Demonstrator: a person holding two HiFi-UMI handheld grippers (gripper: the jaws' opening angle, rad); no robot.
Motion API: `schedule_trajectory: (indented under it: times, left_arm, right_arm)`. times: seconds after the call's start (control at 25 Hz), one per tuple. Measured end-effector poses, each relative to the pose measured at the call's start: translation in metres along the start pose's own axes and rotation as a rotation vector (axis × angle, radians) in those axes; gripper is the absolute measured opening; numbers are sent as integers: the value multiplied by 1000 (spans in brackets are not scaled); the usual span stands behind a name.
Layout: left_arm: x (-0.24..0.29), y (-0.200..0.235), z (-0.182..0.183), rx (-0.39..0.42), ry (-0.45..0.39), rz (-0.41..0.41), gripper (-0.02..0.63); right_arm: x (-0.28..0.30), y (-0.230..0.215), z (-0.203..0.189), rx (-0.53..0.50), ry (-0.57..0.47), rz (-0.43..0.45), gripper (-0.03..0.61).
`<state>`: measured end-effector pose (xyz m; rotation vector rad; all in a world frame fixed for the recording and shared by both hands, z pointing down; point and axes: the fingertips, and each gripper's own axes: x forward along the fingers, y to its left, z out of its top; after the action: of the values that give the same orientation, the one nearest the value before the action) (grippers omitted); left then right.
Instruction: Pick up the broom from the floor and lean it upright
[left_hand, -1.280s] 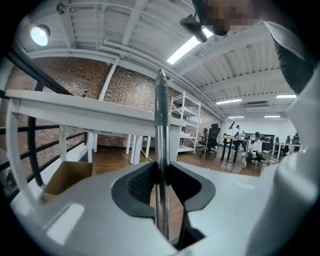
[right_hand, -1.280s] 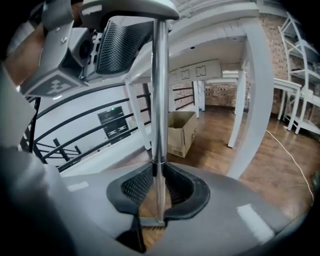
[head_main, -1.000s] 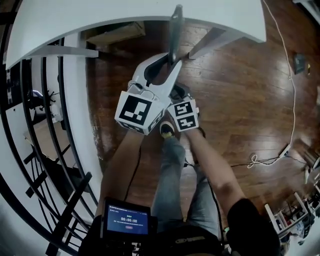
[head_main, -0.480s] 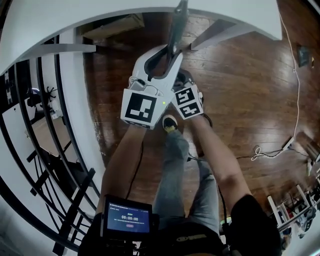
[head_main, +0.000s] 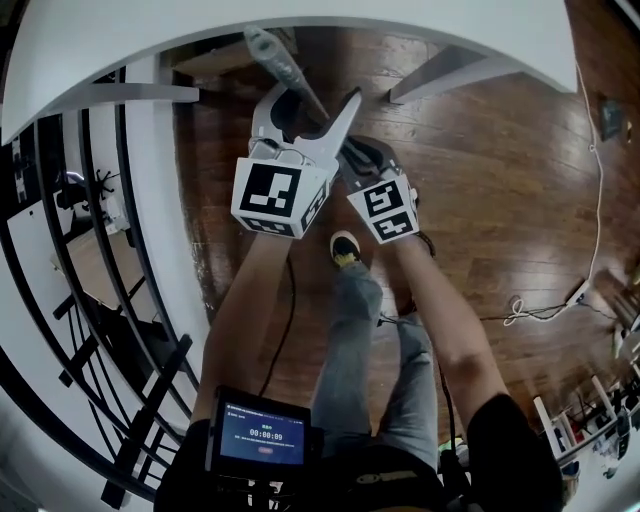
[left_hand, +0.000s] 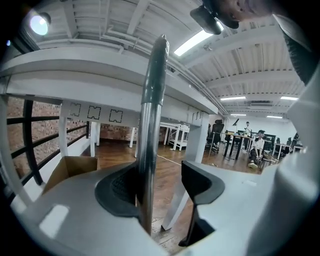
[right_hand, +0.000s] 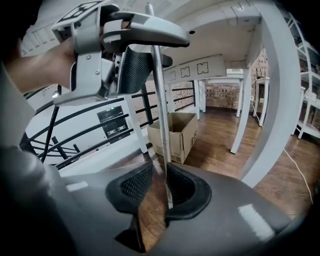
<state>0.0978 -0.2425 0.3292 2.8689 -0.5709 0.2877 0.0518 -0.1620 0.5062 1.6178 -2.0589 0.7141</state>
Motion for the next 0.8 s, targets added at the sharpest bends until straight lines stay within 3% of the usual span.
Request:
schedule_trajectory:
  times: [0.08,0.16,0.28,0.44,0.48,0.56,0.8]
  left_arm:
    - [1,4,1,36,1,8,251]
    - [0,11,2,80,1,28,68]
    - [0,19,3,72,17,40,69]
    - [-7,13,4,53,26,4,69]
    - [-9,10,5,58,24,-4,71]
    - [-12,5,8,62,21,-16,70]
    - [-9,-13,6,75,68,-69,72]
  right_arm:
    - [0,2,0,-15,-2,4,87]
    - [1,5,4,-58,-12,6,86]
    - [12,-1,25,-163,-53,-17,148]
    - [38,-10,59,-190,-112,10,210]
    - [44,-6,66,-195,-118,37,206]
    - [48,2,74,-174,-120,78,81]
    - [32,8,63,-24,-86,46,78]
